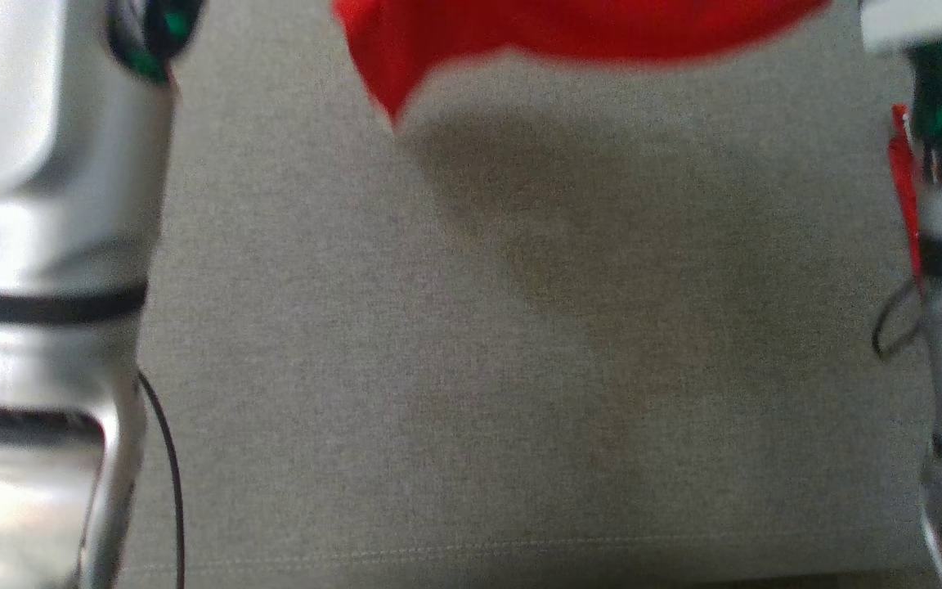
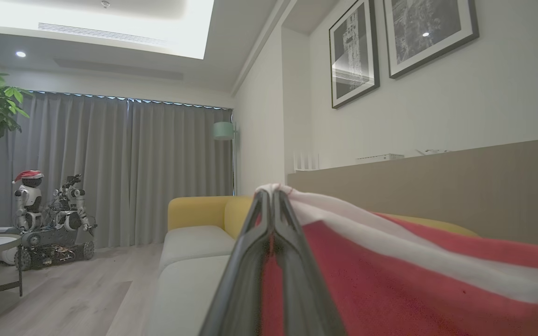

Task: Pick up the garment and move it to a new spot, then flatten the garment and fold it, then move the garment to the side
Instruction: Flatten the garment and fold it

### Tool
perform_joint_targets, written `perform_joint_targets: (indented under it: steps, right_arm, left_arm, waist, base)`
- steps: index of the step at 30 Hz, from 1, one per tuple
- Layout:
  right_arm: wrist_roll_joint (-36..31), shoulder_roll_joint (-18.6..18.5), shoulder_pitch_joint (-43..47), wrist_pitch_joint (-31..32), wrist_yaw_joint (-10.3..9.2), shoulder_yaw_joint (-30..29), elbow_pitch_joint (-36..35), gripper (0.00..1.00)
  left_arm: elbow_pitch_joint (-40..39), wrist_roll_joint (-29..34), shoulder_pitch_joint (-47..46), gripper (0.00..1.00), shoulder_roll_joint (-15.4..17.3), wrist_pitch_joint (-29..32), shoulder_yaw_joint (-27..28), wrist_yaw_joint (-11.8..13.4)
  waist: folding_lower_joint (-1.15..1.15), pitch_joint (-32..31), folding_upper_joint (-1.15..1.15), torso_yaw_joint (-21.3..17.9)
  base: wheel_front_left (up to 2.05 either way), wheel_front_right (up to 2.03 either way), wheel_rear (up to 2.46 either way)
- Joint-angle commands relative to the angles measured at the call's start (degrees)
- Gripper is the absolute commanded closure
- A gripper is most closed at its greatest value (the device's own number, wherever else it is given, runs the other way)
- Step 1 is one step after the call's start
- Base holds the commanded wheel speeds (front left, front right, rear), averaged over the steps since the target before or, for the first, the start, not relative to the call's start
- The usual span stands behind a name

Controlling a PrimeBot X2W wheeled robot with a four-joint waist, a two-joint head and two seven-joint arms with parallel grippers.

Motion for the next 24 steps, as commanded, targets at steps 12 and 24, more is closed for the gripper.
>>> perform_joint_targets:
  steps: [12, 24]
  right_arm:
    - [6.84, 2.96, -19.78, -12.74, -0.05, 17.10, 32.59, 1.00]
    - [9.45, 4.74, -19.10, -17.01, -0.05, 25.93, 48.15, 1.00]
  left_arm:
    - [22.96, 1.73, -10.96, 1.00, -1.87, -0.27, 4.73, -0.75]
    - [40.66, -2.65, -5.58, 1.00, -3.23, -0.28, 4.99, -1.95]
  waist:
    - [0.00, 6.40, 0.00, -0.34]
    - [0.00, 9.21, 0.00, 0.12]
  base:
    - [0.00, 0.00, 0.00]
    - [0.00, 0.00, 0.00]
